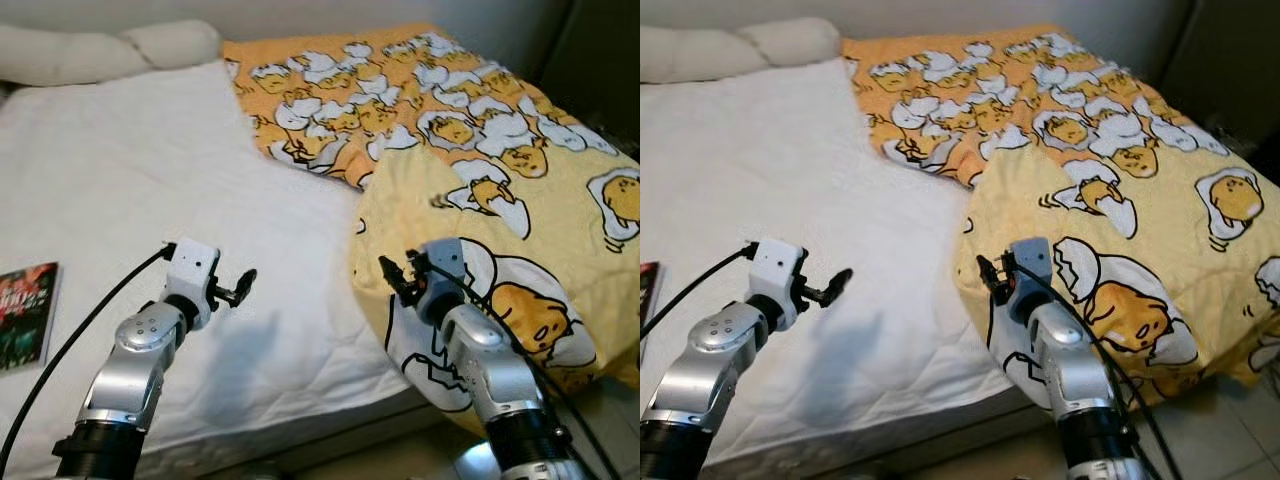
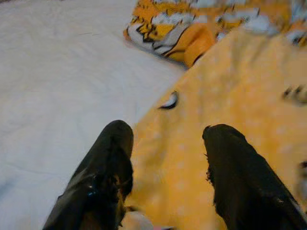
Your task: Clean up the room
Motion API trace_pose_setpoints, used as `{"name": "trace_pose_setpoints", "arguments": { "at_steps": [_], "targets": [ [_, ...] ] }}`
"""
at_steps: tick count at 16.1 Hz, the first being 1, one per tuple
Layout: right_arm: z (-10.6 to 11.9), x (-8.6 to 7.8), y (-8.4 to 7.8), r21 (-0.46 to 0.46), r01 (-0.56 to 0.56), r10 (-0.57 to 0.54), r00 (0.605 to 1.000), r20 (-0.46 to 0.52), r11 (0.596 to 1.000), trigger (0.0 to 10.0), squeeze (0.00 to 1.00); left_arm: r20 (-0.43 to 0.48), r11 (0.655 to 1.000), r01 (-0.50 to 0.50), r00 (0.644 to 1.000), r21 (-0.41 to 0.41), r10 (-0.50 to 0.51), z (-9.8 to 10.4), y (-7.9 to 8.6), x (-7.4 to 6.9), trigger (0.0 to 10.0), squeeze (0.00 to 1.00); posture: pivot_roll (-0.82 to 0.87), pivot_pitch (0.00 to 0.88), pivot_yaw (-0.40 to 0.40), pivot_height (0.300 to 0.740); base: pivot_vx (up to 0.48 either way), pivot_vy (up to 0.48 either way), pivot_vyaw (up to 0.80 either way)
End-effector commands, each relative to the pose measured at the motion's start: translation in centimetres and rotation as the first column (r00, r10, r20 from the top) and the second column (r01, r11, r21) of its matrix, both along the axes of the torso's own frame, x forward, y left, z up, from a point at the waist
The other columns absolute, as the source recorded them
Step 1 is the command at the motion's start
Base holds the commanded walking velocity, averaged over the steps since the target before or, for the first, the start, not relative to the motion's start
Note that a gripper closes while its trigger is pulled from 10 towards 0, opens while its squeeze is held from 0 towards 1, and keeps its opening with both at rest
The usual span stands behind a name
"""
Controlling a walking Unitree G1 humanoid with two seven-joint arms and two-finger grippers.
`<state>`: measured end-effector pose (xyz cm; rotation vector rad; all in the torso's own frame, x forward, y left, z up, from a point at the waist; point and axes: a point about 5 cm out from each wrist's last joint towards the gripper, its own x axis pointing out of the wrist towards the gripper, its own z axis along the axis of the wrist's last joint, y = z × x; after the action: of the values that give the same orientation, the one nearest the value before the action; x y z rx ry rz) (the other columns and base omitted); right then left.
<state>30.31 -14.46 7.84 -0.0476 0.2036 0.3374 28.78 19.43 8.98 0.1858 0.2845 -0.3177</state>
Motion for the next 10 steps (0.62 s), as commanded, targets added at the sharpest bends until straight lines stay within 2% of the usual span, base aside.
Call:
{"name": "trace_pose_setpoints", "arguments": {
  "at_steps": [1,4,7,8,9,10],
  "targets": [
    [0.5,0.3,-0.3,-0.052,-0.046,0.048,0.998,0.036,0.998,10.0,1.0,0.013,1.0,0.017,1.0,-0.013,-0.017,0.3,-0.4,0.0,10.0,0.0,0.08,0.0,0.05,0.74,0.0,0.0,0.0],
    [0.7,0.9,-0.3,-0.099,-0.2,0.202,0.979,0.005,0.975,10.0,1.0,-0.008,0.996,0.084,0.996,-0.017,-0.084,0.3,-0.6,-0.5,10.0,0.0,0.09,0.0,0.051,0.74,0.0,0.0,0.0],
    [0.5,0.3,0.2,-0.18,-0.463,0.458,0.886,-0.069,0.868,10.0,1.0,-0.066,0.98,0.196,0.978,-0.024,-0.197,-0.1,-1.0,-1.4,10.0,0.0,0.09,0.0,0.051,0.74,0.0,0.0,0.0],
    [0.3,0.2,0.0,-0.195,-0.524,0.51,0.852,-0.12,0.829,10.0,1.0,-0.097,0.967,0.255,0.962,-0.023,-0.256,-0.3,-1.2,-1.9,10.0,0.0,0.09,0.0,0.05,0.74,0.0,0.0,0.0],
    [0.0,0.2,-0.5,-0.205,-0.581,0.548,0.813,-0.198,0.788,10.0,1.0,-0.141,0.941,0.338,0.931,-0.02,-0.338,-0.5,-1.2,-2.7,10.0,0.0,0.09,0.0,0.05,0.74,0.0,0.0,0.0],
    [-0.1,0.4,-0.7,-0.218,-0.599,0.556,0.799,-0.228,0.771,10.0,1.0,-0.161,0.931,0.366,0.917,-0.021,-0.364,-0.5,-1.1,-2.9,10.0,0.0,0.09,0.0,0.051,0.74,0.0,0.0,0.0]
  ]
}}
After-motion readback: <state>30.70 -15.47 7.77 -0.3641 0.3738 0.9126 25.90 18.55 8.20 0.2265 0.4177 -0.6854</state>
